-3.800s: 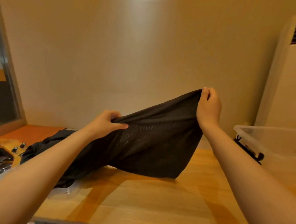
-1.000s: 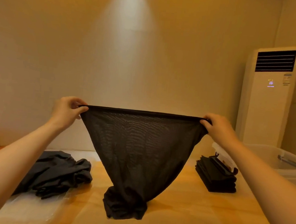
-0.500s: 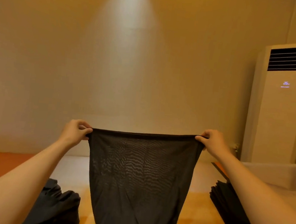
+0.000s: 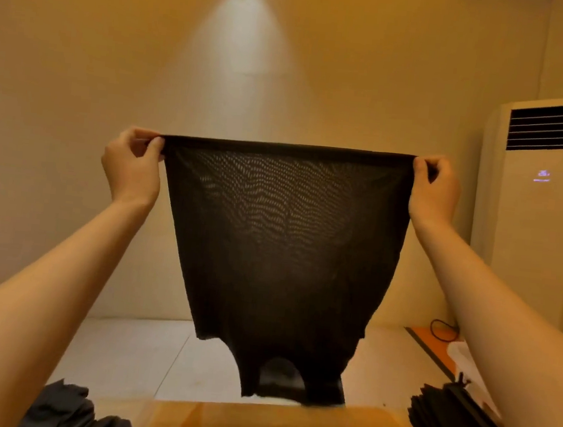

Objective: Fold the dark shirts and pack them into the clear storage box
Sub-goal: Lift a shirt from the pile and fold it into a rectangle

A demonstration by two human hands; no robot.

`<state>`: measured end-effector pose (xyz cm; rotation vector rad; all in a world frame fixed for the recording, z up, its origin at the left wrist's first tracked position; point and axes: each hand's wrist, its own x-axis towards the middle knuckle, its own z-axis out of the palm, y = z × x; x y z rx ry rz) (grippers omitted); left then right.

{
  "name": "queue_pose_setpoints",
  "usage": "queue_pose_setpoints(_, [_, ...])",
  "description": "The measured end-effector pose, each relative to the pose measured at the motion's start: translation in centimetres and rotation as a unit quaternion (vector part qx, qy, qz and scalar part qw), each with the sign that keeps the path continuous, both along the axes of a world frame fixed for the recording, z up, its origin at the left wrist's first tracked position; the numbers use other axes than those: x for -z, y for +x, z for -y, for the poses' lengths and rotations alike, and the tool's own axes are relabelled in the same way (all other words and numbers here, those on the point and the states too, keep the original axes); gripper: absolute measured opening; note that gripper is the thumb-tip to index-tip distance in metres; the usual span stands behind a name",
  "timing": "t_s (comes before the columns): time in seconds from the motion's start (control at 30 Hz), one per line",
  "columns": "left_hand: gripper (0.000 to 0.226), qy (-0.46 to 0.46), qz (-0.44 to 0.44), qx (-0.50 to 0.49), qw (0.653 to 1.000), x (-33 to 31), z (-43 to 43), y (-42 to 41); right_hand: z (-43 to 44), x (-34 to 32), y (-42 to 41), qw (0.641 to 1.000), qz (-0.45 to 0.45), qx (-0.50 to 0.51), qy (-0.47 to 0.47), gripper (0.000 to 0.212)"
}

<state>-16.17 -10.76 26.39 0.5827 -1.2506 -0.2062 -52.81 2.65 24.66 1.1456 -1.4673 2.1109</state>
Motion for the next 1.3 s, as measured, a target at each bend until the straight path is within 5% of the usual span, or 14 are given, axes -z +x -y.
queue_pose_setpoints(0.4, [0.006, 0.046, 0.055, 0.024, 0.997, 2.7, -6.5, 3.8, -7.4, 2.8, 2.7, 0.988, 0.049, -0.13, 0.069, 0.014])
queue_pose_setpoints(0.6, [0.022, 0.15, 0.1, 0.12, 0.976, 13.9, -13.9, 7.5, -13.7, 12.3, 5.2, 0.944, 0.161, -0.268, 0.104, 0.008])
queue_pose_setpoints(0.97, [0.018, 0.258, 0.051, 0.083, 0.961, 31.1, -25.9, 12.1, -25.3, 27.7, 10.6, 0.942, 0.213, -0.217, 0.142, 0.019])
queue_pose_setpoints(1.3, [0.009, 0.292, 0.121, 0.05, 0.947, 36.1, -31.0, 13.1, -30.8, 30.5, 13.9, 0.944, 0.173, -0.113, 0.257, 0.027])
